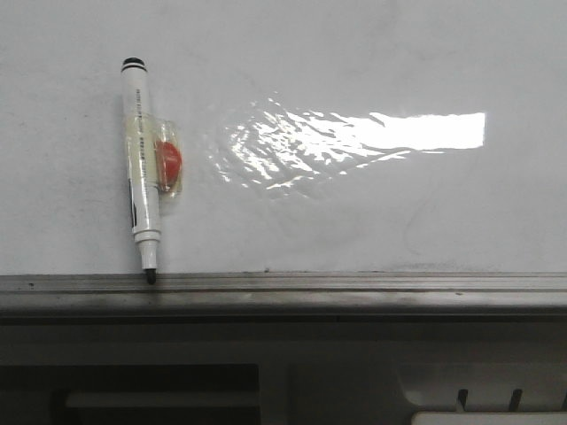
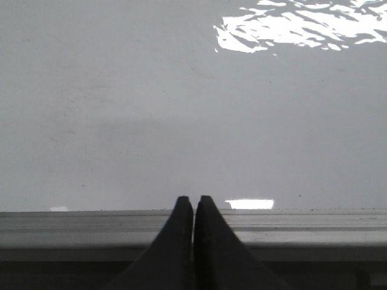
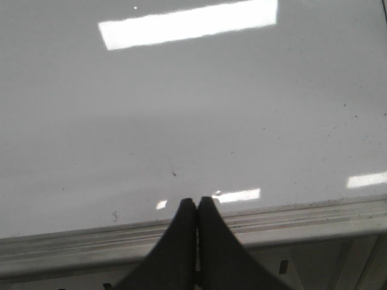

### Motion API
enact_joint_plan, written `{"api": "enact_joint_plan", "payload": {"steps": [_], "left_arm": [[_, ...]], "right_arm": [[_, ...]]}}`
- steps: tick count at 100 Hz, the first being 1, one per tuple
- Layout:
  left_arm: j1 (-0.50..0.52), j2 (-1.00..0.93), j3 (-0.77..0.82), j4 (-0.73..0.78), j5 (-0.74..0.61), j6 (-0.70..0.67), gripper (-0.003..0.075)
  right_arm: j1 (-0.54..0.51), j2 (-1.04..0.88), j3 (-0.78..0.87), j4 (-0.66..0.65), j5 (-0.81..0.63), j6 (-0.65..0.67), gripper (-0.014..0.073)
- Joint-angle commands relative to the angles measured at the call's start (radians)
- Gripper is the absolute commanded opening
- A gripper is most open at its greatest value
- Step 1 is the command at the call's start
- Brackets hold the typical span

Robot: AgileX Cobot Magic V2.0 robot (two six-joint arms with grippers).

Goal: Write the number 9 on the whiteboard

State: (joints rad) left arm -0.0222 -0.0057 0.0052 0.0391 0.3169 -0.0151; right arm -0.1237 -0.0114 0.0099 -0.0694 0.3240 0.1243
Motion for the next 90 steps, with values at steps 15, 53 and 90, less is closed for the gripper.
{"api": "enact_joint_plan", "payload": {"steps": [15,53,90], "left_arm": [[0.000,-0.026,0.041,-0.033,-0.134,-0.005,-0.0020],[0.000,-0.026,0.041,-0.039,-0.174,-0.005,-0.0020],[0.000,-0.026,0.041,-0.164,-0.210,-0.007,-0.0020]], "right_arm": [[-0.005,-0.014,0.025,0.008,-0.070,-0.007,-0.0069],[-0.005,-0.014,0.025,0.008,-0.198,-0.007,-0.0069],[-0.005,-0.014,0.025,0.008,-0.295,-0.007,-0.0069]]}}
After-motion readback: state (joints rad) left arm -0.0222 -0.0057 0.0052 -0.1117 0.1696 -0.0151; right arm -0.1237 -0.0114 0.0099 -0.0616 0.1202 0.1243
